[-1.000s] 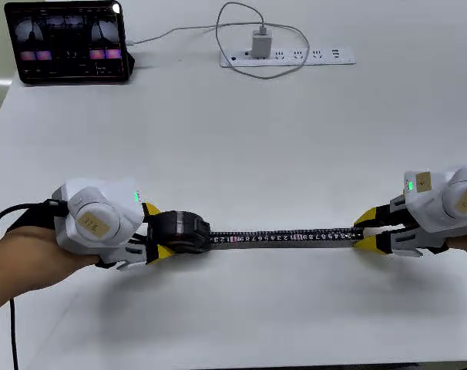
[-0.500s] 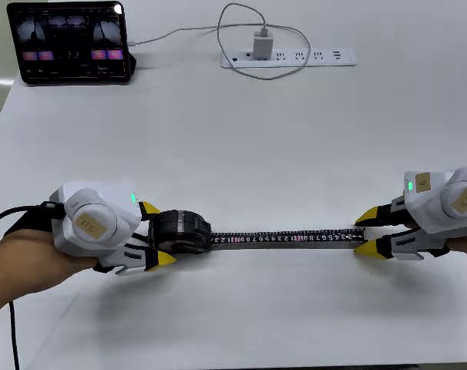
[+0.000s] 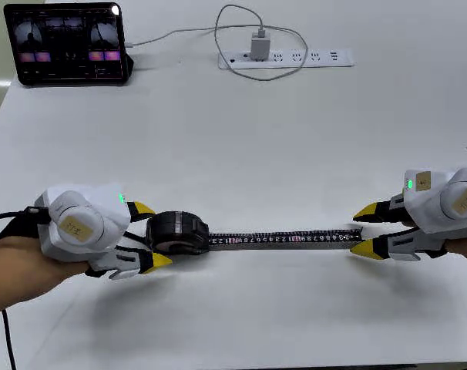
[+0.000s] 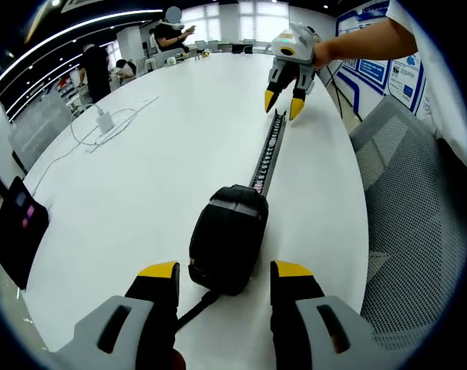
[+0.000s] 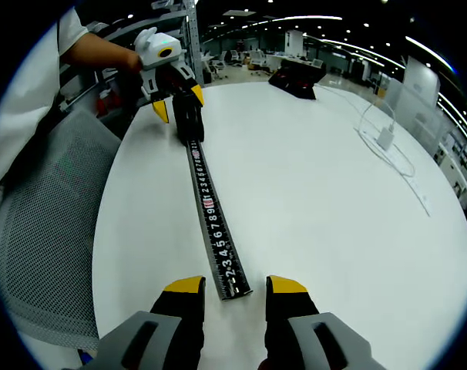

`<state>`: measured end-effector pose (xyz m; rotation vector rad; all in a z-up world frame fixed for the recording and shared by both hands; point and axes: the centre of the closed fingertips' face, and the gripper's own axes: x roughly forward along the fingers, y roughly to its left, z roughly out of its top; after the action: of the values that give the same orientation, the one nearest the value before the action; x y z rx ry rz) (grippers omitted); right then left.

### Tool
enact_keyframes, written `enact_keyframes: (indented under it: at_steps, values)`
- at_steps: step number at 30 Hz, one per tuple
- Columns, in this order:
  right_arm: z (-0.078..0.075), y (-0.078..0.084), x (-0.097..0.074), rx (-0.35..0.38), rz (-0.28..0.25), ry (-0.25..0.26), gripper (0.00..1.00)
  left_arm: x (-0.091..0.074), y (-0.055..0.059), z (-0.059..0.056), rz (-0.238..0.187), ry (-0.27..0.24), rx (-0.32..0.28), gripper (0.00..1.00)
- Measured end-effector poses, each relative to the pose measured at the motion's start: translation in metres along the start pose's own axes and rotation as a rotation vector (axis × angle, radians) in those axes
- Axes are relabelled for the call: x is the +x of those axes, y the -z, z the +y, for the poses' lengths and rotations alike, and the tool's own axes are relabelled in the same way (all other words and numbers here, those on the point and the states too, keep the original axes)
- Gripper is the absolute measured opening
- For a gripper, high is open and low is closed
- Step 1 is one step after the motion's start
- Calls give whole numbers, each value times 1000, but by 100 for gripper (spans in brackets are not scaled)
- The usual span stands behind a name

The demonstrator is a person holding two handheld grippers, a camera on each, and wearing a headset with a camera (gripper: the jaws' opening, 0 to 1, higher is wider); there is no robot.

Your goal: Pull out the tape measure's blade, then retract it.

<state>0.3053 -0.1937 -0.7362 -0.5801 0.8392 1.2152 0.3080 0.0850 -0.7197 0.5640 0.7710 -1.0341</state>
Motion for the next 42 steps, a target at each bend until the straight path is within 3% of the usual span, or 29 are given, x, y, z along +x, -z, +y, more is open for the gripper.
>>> enact_keyframes:
  at_steps: [5, 11, 18, 31, 40, 42]
  values:
    - [2, -3, -3, 20, -20, 24, 33, -6, -5, 2, -21, -24, -25, 45]
    - [4, -4, -5, 46, -38, 56, 42, -13, -8, 1, -49, -42, -85, 53]
    - [9, -6, -7, 74, -59, 67, 49, -20, -8, 0, -74, -85, -114, 61]
    - [17, -9, -15, 114, -84, 96, 65, -33, 1, -1, -92, -136, -175, 77]
    - [23, -12, -20, 135, -100, 120, 75, -42, 7, -1, -127, -167, -232, 84]
    - [26, -14, -20, 145, -112, 123, 77, -45, 7, -1, -152, -173, -250, 87]
